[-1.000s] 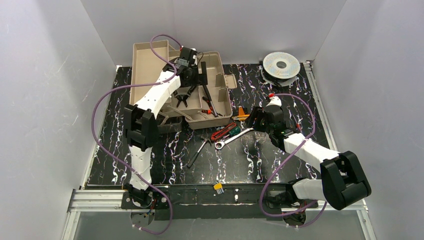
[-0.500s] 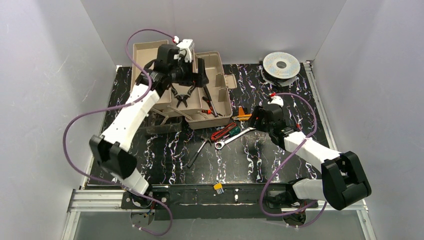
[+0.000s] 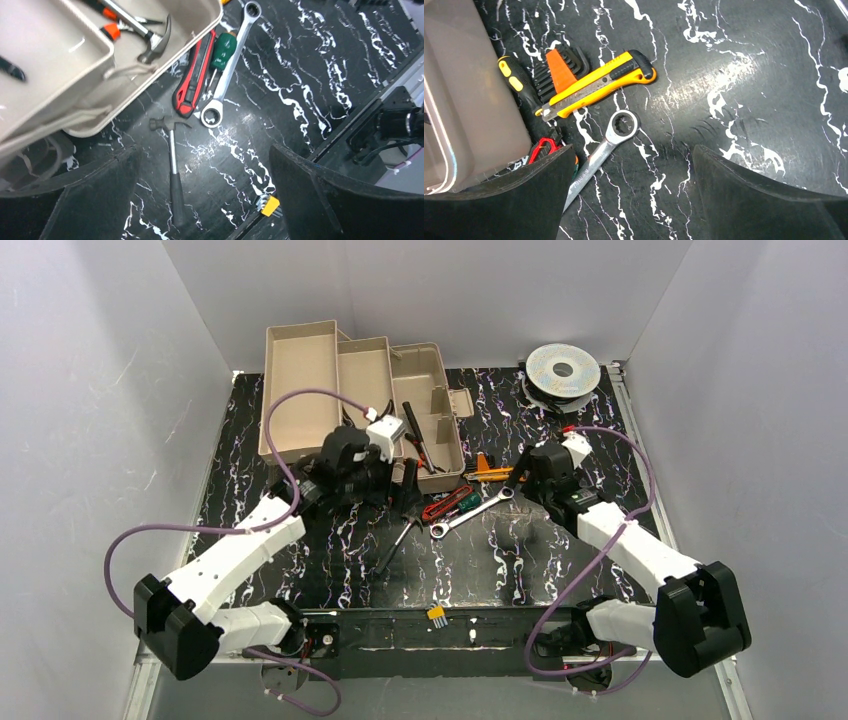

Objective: Pack the tool kit

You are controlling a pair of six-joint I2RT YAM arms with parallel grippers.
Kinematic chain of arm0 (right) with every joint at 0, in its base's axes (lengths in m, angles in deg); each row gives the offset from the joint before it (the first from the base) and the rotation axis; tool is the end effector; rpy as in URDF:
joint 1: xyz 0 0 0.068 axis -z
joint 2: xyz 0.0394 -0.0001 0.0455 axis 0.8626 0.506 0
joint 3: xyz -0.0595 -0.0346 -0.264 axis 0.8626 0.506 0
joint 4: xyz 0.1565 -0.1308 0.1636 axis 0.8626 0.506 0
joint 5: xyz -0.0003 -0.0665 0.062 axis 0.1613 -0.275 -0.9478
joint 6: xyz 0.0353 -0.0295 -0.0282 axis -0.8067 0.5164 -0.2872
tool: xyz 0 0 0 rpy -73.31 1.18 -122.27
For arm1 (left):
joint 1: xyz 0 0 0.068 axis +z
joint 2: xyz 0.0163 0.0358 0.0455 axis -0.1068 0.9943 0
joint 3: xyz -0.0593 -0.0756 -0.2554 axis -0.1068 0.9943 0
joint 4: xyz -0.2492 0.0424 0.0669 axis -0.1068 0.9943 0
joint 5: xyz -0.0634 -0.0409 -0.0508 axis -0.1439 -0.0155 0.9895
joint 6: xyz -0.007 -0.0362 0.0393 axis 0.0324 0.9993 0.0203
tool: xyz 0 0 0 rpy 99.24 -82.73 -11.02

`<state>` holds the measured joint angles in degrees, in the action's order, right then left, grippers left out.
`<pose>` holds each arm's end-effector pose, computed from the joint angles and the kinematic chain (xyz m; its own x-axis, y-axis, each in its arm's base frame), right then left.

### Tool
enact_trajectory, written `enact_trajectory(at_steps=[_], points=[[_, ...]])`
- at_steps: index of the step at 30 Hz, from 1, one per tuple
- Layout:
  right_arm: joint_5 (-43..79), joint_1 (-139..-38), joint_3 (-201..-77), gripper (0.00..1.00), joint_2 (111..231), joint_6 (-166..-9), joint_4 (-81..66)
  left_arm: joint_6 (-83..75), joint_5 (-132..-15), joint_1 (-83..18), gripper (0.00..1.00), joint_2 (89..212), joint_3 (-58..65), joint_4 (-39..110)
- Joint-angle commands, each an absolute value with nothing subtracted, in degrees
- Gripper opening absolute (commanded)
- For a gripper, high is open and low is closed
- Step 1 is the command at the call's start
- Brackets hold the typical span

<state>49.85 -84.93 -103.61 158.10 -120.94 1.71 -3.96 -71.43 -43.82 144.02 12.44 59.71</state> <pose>0.2330 0.0942 0.2323 -0.4832 0.4270 -0.7643 0.2834 0.9023 0.3250 0.2100 -0.1705 0.3445 -0.5071 0.1449 -0.8496 0.6407 0.7227 -0.2591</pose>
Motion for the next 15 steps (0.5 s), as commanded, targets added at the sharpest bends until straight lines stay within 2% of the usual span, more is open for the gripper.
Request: enact_trajectory(at_steps=[1,7,15], points=[[50.4,-83.4,-107.3,0.93,158.5,-125.3,7.4,-1.1,-74.7,-45.2,0.98,139.0,19.7,53.4],[44.0,-81.6,-112.5,0.85,163.3,-130.4,13.0,0.9,-74.4,-46.2,0.98,136.6,27.8,48.0],[38.7,-81.1,-119.2,0.82,171.5,-139.2,16.9,4.8,-79.5,-46.4,0.98,137.1,33.9,45.5]])
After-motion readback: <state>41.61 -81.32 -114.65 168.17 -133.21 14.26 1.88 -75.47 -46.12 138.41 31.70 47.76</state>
